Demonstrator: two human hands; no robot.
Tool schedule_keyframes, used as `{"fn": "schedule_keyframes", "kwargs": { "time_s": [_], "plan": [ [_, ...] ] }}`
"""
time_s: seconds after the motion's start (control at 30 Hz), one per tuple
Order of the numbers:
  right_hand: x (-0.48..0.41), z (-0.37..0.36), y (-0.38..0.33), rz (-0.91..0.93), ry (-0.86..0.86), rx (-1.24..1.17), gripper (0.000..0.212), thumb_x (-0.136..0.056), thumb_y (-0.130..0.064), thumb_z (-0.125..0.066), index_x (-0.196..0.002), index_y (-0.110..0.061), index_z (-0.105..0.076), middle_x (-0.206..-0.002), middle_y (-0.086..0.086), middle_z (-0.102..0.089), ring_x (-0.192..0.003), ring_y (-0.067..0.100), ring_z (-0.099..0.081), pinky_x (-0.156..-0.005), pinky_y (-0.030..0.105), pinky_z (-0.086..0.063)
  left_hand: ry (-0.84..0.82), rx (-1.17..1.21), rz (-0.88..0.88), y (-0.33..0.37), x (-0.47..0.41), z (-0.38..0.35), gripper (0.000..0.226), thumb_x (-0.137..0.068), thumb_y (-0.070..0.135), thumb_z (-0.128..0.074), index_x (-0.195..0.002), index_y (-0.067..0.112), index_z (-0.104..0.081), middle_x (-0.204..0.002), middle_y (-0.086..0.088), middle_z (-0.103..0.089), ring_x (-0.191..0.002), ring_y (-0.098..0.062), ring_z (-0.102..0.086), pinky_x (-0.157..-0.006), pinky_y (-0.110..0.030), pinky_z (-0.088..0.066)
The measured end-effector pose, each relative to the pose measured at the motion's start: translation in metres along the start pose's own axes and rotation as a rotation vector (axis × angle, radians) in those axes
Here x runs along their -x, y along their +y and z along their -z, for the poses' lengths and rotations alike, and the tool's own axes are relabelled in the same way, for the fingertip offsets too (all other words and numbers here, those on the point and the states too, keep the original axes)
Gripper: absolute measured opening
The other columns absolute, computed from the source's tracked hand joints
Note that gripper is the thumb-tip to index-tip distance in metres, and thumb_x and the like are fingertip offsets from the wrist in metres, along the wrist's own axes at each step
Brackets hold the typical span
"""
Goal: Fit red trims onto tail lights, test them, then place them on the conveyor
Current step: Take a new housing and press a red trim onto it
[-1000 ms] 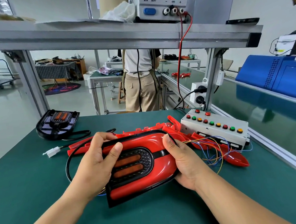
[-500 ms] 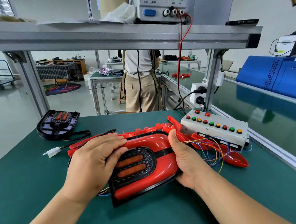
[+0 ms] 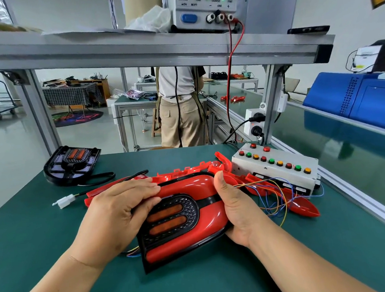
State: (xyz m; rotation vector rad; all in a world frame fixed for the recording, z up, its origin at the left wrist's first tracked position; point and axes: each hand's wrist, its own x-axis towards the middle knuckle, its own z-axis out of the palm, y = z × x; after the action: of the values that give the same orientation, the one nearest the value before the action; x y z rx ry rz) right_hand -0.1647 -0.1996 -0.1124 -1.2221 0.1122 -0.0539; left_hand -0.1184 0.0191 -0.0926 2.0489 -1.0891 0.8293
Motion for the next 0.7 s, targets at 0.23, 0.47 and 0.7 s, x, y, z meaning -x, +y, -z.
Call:
{"fn": "schedule_keyframes", "kwargs": {
  "time_s": [0.23, 0.47, 0.7],
  "plan": [
    [-0.001, 0.001, 0.002, 0.025, 0.085, -0.049, 0.071, -0.067, -0.041, -0.074, -0.126, -0.004, -0.061, -0.116, 0.021, -0.069, -0.114, 0.043, -0.062, -0.098, 0.063, -0.046, -0.041, 0.014, 0.018, -0.002, 0.0, -0.003, 0.027, -0.085, 0.034, -0.059, -0.093, 0.013, -0.076, -0.1, 0.009, -0.069, -0.101, 0.002, -0.061, -0.096, -0.011, -0.044],
    [-0.003, 0.002, 0.002, 0.026, 0.0, -0.026, 0.091, -0.038, -0.079, -0.079, -0.103, -0.015, -0.076, -0.11, 0.018, -0.072, -0.102, 0.035, -0.069, -0.087, 0.052, -0.056, -0.084, 0.04, 0.029, -0.002, -0.002, 0.007, 0.032, -0.091, 0.03, -0.054, -0.109, 0.013, -0.074, -0.106, 0.005, -0.068, -0.111, -0.001, -0.059, -0.098, -0.008, -0.041],
    [-0.002, 0.001, 0.001, 0.037, -0.041, -0.051, 0.095, -0.04, -0.078, -0.079, -0.107, -0.011, -0.074, -0.113, 0.02, -0.071, -0.105, 0.036, -0.068, -0.09, 0.051, -0.055, -0.061, -0.007, 0.034, -0.001, -0.002, 0.006, 0.025, -0.082, 0.011, -0.064, -0.103, 0.01, -0.077, -0.099, 0.002, -0.068, -0.103, 0.003, -0.058, -0.093, -0.004, -0.04]
  ]
}}
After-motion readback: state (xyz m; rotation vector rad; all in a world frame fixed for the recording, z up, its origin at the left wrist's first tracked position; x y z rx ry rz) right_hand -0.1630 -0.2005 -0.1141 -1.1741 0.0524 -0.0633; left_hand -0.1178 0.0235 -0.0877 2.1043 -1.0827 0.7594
